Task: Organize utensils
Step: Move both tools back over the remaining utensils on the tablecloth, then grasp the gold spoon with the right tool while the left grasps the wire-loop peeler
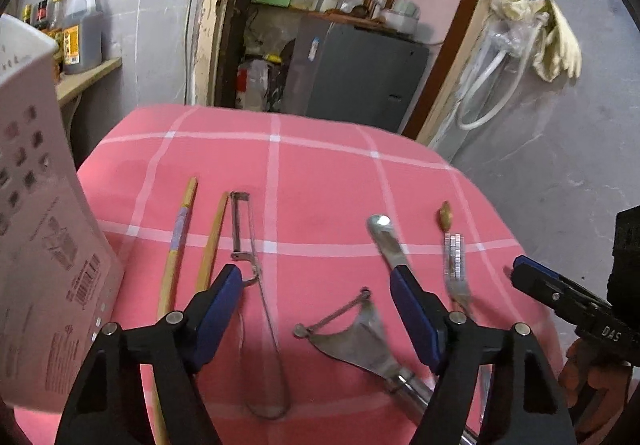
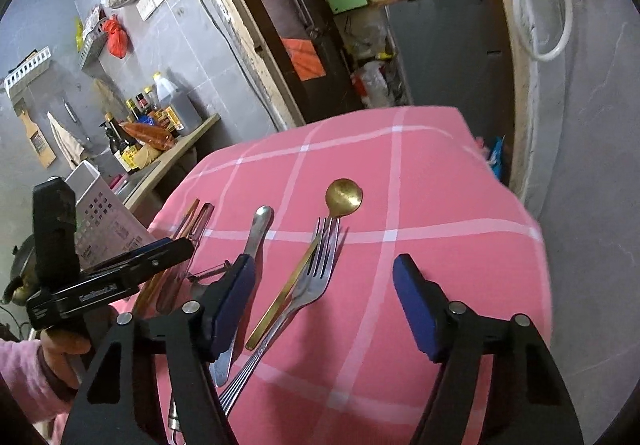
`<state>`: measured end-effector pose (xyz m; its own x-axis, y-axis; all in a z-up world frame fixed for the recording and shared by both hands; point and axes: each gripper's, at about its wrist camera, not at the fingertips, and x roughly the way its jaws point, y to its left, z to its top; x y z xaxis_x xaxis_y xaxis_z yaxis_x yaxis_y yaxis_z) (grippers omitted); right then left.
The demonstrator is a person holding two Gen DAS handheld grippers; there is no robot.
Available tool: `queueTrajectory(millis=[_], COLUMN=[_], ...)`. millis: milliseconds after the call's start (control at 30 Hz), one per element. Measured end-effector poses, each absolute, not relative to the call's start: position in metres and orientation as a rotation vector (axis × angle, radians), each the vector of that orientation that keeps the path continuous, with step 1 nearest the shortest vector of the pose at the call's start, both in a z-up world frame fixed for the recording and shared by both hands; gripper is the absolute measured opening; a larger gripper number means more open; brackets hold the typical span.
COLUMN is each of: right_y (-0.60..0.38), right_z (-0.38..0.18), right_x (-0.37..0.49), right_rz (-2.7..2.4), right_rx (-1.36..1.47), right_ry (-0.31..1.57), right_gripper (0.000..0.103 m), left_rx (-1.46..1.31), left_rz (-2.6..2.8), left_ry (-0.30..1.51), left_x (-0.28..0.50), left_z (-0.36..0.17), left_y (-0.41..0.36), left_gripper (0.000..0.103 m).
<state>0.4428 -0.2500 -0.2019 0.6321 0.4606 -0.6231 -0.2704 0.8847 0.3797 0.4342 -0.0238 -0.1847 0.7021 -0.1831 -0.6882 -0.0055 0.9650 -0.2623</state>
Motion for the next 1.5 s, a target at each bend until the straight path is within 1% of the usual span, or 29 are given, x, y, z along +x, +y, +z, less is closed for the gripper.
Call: queueTrajectory(millis=[100, 200, 267, 333, 467, 500, 600, 667, 767, 800, 867, 1000, 1033, 1067, 1200, 1300, 1367, 1500], right_y=[-0.248, -0.245, -0.244, -0.242, -0.237, -0.236, -0.229, -0.226, -0.219, -0.216, -0.213, -0.212, -0.212, -0.214, -0.215, -0.212, -0.211, -0.214], right_z=[-0.208, -0.212, -0.214, -0.216, -0.22, -0.221, -0.227, -0.227, -0.227, -0.227, -0.225, -0.225, -0.225, -0.225, -0.228, -0.229, -0.229, -0.231], right_x=[0.454, 0.468, 0.475, 0.484, 0.503, 0.506, 0.516, 0.519, 0.523, 0.525, 0.526, 0.531, 0.532, 0.533, 0.536, 0.537, 0.535, 0.528], right_rz=[0.435, 0.443, 0.451, 0.455, 0.452, 0.45, 0.444, 0.439, 0.438, 0.436, 0.431, 0.396, 0.38, 0.371, 0.35, 0.326, 0.318, 0.309], right_rx=[0.274, 0.277, 0.282, 0.288, 0.295, 0.296, 0.275, 0.257, 0.238, 0.233, 0.229, 0.235, 0.24, 0.249, 0.276, 0.289, 0.314, 0.358], right_ry=[0.806, 0.82, 0.832, 0.845, 0.885, 0.893, 0.94, 0.937, 0.944, 0.948, 0.948, 0.96, 0.965, 0.97, 0.987, 0.998, 0.999, 0.996], right_gripper=[0.063, 0.059, 0.056, 0.051, 0.047, 0.045, 0.042, 0.041, 0.041, 0.041, 0.04, 0.028, 0.024, 0.024, 0.024, 0.021, 0.015, 0.007], left_rx=[-0.27, -0.289, -0.309, -0.334, -0.345, -0.345, -0.338, -0.336, -0.344, -0.343, -0.326, -0.308, -0.309, -0.308, -0.303, -0.3, -0.301, -0.323], left_rz=[-0.074, -0.049, -0.03, -0.019, 0.012, 0.018, 0.049, 0.069, 0.083, 0.089, 0.103, 0.134, 0.139, 0.143, 0.126, 0.098, 0.082, 0.052], left_ry=[0.825, 0.859, 0.881, 0.893, 0.9, 0.902, 0.914, 0.926, 0.942, 0.947, 0.958, 0.977, 0.98, 0.984, 0.99, 0.996, 1.001, 1.017], left_x=[0.445, 0.454, 0.458, 0.462, 0.471, 0.474, 0.481, 0.484, 0.49, 0.491, 0.494, 0.496, 0.496, 0.496, 0.494, 0.492, 0.489, 0.482], left_z=[-0.191, -0.195, -0.197, -0.2, -0.2, -0.2, -0.2, -0.199, -0.198, -0.199, -0.198, -0.198, -0.198, -0.198, -0.198, -0.198, -0.197, -0.197], left_y=[-0.018, -0.015, -0.012, -0.009, -0.008, -0.009, -0.01, -0.01, -0.007, -0.007, -0.006, -0.005, -0.004, -0.003, -0.004, -0.008, -0.011, -0.013], left_gripper=[0.072, 0.066, 0.063, 0.061, 0.058, 0.057, 0.051, 0.047, 0.044, 0.042, 0.034, 0.022, 0.017, 0.013, 0.013, 0.012, 0.012, 0.012])
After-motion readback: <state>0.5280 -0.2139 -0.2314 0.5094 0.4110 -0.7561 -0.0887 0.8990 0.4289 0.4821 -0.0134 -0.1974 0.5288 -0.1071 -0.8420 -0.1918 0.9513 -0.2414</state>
